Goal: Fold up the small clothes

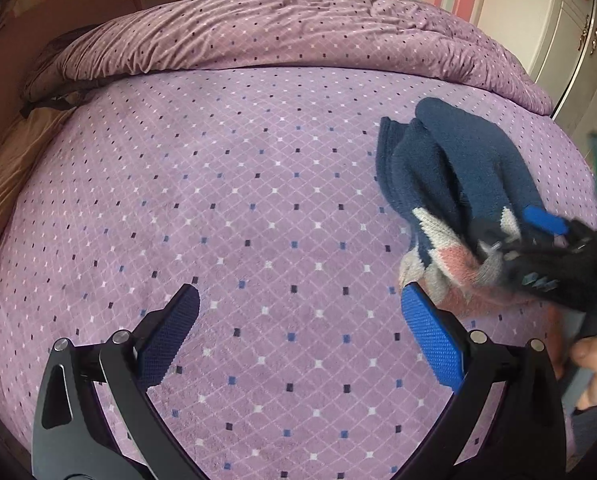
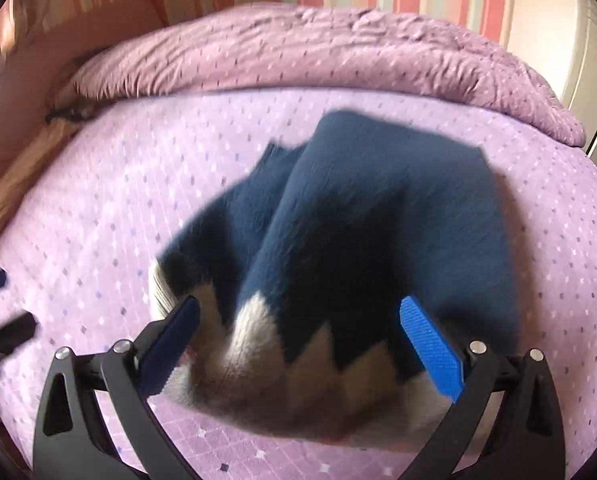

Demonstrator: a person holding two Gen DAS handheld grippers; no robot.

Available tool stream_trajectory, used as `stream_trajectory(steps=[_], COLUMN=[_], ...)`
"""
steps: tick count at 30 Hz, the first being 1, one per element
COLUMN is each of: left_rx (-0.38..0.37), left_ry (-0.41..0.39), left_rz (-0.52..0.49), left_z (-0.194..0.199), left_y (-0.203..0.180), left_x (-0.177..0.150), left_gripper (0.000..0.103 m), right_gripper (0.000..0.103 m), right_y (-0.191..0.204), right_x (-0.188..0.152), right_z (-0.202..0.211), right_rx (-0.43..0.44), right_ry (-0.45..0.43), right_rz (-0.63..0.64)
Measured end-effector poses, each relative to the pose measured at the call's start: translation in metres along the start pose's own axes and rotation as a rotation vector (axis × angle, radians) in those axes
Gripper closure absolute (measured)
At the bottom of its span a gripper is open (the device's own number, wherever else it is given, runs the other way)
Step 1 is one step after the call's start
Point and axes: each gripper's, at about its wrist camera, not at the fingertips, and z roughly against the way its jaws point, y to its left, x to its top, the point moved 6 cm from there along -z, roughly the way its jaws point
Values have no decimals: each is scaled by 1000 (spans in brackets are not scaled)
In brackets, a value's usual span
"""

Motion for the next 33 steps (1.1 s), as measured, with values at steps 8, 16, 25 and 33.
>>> stream_trajectory(steps=[8,16,25,33], left_rx=[1,5,-27,-58], left_ry=[-30,-128,-119,-86], left_rz=[37,49,45,80], left_z=[-14,-1,51,111], left_y=[20,22,7,4], left_x=[-22,-42,-100,-154], left_gripper=[3,3,3,3], right_gripper=[1,2,2,2], right_y=[4,1,-17,-12], right_x=[-26,-25,-100,-161], right_z=[-28,38,108,182], right_rx=[-17,27,-4,-27], right_ry=[-51,-242,-165,-173], right_rz=[33,3,-139,-155])
